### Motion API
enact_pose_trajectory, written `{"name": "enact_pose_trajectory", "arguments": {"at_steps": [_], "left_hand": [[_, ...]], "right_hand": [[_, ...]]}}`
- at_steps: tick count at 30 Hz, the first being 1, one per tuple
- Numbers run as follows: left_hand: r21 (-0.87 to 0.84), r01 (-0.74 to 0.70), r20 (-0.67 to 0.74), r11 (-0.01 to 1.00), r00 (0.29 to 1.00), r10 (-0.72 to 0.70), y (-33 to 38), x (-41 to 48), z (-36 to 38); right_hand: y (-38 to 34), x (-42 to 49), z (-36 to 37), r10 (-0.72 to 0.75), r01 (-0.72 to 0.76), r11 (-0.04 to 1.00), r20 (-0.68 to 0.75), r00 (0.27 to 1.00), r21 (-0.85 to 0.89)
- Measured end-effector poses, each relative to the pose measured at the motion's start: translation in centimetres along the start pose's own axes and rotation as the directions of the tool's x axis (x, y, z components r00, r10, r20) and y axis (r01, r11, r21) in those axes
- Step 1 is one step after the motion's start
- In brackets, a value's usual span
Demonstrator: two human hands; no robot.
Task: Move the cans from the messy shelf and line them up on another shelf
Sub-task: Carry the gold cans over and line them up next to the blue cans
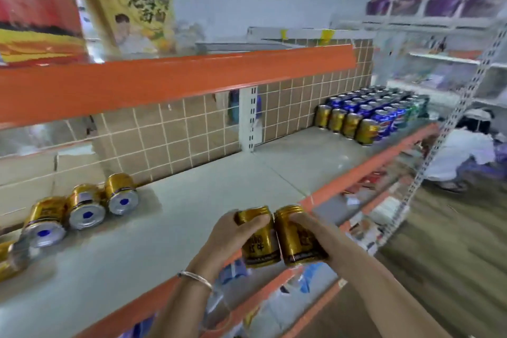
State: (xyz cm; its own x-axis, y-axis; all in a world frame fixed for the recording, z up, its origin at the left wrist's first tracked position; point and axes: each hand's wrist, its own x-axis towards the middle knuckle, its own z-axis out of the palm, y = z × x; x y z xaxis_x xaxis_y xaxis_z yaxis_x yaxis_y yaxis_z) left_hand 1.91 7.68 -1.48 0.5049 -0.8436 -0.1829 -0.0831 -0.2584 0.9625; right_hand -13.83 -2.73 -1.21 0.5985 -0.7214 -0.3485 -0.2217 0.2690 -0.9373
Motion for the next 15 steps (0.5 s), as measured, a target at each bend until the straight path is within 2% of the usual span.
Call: {"name": "enact_pose_trajectory", "arguments": {"at_steps": [3,10,15], "left_hand": [[0.009,-0.04,-0.056,0.999,0.998,0.041,1.3,1.7,4.6],[0.021,-0.06,-0.068,0.998,0.996,0.061,3.2,7.5,11.5],[0.038,-0.078,-0.067,0.996,0.995,0.08,4.4,13.8,14.6]], "right_hand": [[-0.2,0.3,-4.7,-0.046,0.037,0.996,-0.113,0.992,-0.084],[-0.6,2.7,-12.8,-0.107,0.088,0.993,-0.288,0.952,-0.077],[-2.0,8.0,-16.5,-0.154,0.117,0.985,-0.334,0.93,-0.13]]}}
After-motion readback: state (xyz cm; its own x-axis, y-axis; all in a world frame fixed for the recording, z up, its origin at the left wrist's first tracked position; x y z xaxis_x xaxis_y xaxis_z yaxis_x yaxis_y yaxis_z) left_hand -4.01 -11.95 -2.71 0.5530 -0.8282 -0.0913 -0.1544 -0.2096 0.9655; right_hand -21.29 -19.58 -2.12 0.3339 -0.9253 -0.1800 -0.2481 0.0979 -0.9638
